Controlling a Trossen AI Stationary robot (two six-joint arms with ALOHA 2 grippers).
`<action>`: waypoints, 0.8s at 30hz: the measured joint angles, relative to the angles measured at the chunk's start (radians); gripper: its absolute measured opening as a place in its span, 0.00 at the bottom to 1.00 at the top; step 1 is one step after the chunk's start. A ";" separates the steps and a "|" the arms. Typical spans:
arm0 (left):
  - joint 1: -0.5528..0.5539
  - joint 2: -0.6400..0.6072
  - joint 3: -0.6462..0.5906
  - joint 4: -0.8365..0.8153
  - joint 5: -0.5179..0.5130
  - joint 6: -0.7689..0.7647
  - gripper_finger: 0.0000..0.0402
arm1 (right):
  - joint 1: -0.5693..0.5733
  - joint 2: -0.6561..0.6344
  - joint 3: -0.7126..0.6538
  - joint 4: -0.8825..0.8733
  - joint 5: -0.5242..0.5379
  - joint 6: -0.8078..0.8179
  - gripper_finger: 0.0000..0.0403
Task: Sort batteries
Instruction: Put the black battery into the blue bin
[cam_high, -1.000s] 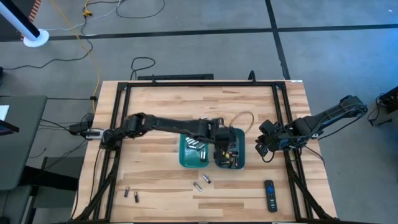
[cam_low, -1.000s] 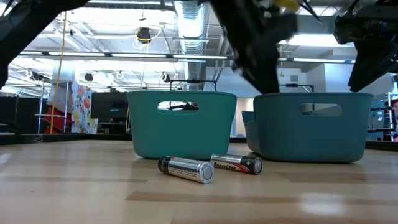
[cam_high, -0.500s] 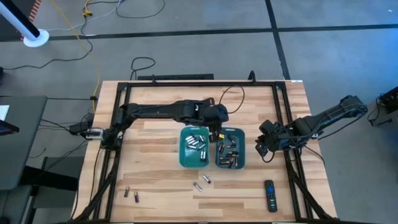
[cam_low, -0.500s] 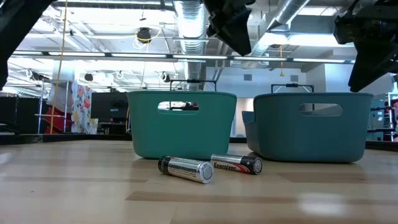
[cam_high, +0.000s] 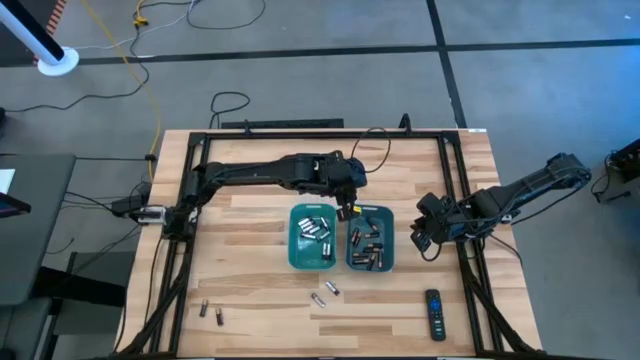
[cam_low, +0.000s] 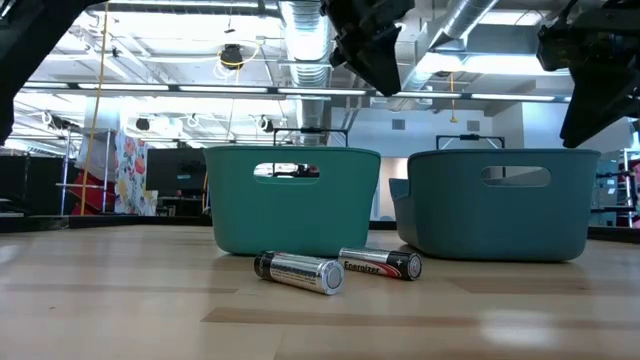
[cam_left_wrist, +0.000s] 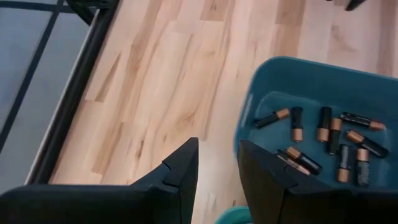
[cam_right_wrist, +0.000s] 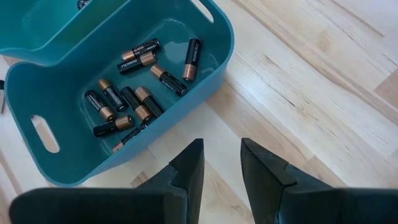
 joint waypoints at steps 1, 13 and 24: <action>0.001 0.000 0.000 0.000 -0.001 0.000 0.27 | 0.000 0.000 0.000 0.000 0.000 0.000 0.30; 0.000 0.001 0.000 0.000 0.000 0.005 0.27 | 0.000 0.000 0.000 0.000 0.000 0.000 0.30; -0.004 0.001 0.000 -0.001 -0.001 -0.005 0.27 | 0.000 0.000 0.000 0.000 0.000 0.000 0.30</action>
